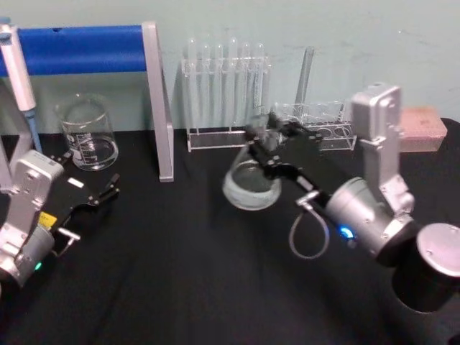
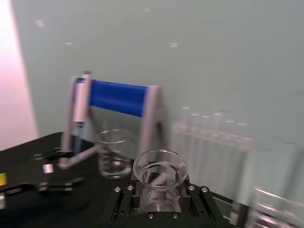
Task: Grasp the erlenmeyer flask with one hand, shake it three times, then place it back.
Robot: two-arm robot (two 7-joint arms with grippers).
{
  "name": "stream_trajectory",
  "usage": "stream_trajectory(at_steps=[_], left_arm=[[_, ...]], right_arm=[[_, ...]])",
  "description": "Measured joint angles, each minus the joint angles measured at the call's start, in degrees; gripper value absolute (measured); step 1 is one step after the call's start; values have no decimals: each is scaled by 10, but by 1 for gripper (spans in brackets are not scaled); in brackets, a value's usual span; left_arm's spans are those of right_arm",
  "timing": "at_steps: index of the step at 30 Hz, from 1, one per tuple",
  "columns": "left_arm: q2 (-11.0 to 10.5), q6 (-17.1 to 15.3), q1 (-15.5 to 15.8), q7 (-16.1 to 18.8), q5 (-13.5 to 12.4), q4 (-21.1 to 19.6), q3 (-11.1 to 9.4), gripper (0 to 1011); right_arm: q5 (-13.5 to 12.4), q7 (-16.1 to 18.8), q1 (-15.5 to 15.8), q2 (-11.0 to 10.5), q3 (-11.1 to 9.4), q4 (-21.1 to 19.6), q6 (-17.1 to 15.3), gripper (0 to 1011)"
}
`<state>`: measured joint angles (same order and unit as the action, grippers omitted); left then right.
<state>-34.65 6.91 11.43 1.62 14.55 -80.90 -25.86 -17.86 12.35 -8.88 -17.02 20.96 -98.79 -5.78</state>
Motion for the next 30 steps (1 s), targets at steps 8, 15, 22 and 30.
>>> stream_trajectory(at_steps=[8,15,22,30], left_arm=[[0,0,0,0,0,0,0,1001],[0,0,0,0,0,0,0,1001],[0,0,0,0,0,0,0,1001],[0,0,0,0,0,0,0,1001]], right_arm=[[7,51,-31,22,36,27,3,456],[12,55,-36,28,43,34,5,457],[23,29,-21,27,24,24,5,457],[43,-26,25,21,-31,-15,-5,456]])
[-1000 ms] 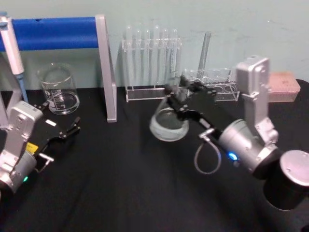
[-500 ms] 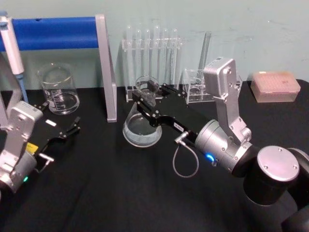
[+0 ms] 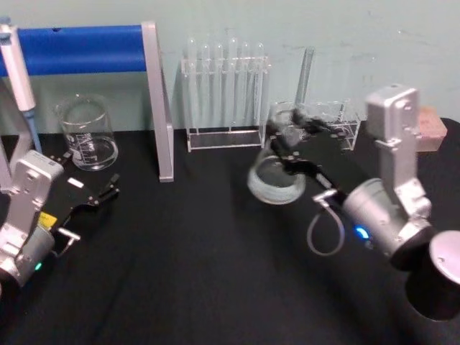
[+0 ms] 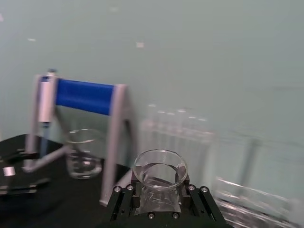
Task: Grasp the erlenmeyer flask with one hand, shake it three times, then place it back.
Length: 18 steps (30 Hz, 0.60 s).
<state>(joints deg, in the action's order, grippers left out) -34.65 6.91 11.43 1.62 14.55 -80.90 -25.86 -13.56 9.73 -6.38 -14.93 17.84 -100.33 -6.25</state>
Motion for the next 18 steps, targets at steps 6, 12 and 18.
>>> stream_trajectory(at_steps=[6,12,18], left_arm=[[0,0,0,0,0,0,0,1001],[0,0,0,0,0,0,0,1001],[0,0,0,0,0,0,0,1001]], right_arm=[[12,-37,41,-3,-44,-33,-6,456],[21,-62,75,-1,-78,-58,-11,456],[29,-73,92,7,-98,-69,-11,457]])
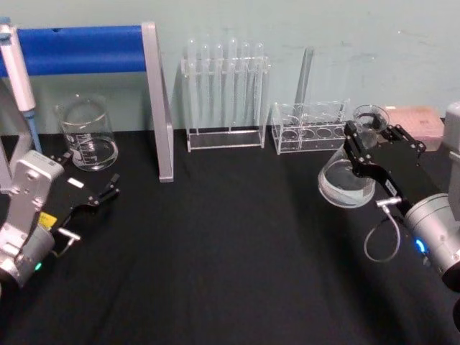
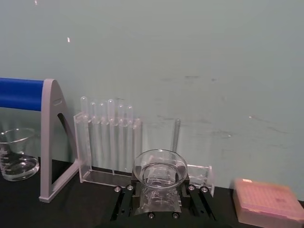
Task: Grasp the erlenmeyer flask with one hand, shake it three times, then place it back.
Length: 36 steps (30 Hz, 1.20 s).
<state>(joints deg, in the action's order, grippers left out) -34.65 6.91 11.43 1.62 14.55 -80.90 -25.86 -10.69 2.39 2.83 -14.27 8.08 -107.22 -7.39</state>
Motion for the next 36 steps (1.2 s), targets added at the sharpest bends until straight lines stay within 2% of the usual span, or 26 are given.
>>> stream_trajectory(at_steps=[6,11,20,22,23,30,36], left_arm=[[0,0,0,0,0,0,0,1001],[0,0,0,0,0,0,0,1001],[0,0,0,0,0,0,0,1001],[0,0,0,0,0,0,0,1001],[0,0,0,0,0,0,0,1001],[0,0,0,0,0,0,0,1001],[0,0,0,0,0,0,0,1001]], right_arm=[[4,9,-4,9,-1,5,-1,456],[5,32,-21,15,12,19,-1,456],[1,105,-70,25,67,63,2,456],[-6,128,-86,25,87,77,6,457],[-6,128,-86,25,87,77,6,457],[-23,158,-115,24,121,102,15,456],[-25,151,-119,21,126,106,20,456]])
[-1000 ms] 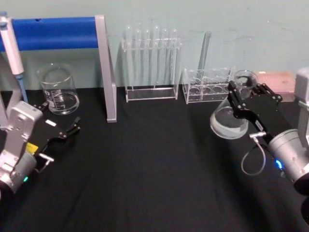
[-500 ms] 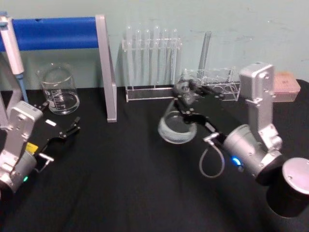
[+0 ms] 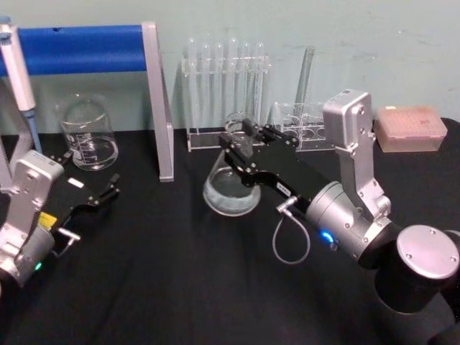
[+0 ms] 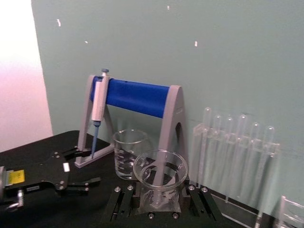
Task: Grasp the erlenmeyer flask with one hand, shake it three times, then place it back.
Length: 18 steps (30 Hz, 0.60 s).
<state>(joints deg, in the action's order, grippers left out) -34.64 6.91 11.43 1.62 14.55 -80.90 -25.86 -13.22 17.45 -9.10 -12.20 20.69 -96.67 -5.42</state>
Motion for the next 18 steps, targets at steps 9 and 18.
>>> stream_trajectory(at_steps=[9,18], left_arm=[[0,0,0,0,0,0,0,1001],[0,0,0,0,0,0,0,1001]], right_arm=[[10,-61,34,-6,-41,-33,1,457],[32,-125,93,-5,-105,-85,-15,456]])
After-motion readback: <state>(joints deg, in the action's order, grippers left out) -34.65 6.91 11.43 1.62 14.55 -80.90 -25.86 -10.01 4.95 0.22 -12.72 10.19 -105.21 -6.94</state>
